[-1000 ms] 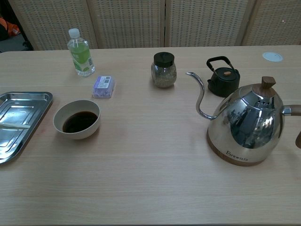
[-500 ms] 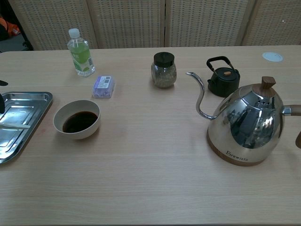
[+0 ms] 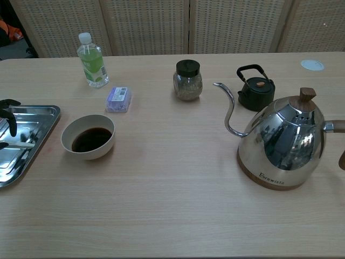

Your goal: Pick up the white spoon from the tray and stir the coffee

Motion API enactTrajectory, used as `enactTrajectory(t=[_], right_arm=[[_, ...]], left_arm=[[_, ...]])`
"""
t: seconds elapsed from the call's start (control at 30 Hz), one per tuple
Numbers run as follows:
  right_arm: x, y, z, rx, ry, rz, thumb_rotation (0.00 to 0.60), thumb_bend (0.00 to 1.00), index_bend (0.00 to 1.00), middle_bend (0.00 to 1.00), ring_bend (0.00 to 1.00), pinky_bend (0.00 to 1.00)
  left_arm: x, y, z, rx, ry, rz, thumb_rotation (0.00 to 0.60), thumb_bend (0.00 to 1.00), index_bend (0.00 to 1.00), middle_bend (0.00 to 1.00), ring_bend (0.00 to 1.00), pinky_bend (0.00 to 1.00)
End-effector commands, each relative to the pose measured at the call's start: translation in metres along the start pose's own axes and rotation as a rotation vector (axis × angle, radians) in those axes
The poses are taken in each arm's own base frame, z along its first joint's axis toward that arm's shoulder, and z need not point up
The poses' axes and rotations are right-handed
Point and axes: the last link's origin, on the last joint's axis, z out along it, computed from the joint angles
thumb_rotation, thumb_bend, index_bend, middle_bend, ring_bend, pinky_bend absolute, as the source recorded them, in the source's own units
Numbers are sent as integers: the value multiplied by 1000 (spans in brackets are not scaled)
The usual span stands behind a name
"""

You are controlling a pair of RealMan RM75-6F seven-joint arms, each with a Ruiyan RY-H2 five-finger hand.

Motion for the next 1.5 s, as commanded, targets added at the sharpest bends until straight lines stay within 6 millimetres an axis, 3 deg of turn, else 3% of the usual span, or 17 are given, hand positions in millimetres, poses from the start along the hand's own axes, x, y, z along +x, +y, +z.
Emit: enactTrajectory(t=[0.03,0.6,1.5], right_arm=[[1,0,0,-1,2,2,600,0,65,0,0,0],[3,2,1,6,5,13,600,0,65,0,0,0],[4,3,2,5,2,17,600,0,65,0,0,0]], left_arm=[[-3,4,3,1,-6,-2,600,347,517,0,0,0],[-10,19,12,-4,-12,31,600,346,517,0,0,0],[-14,22,18,10,-33,37,600,350,523,0,0,0]])
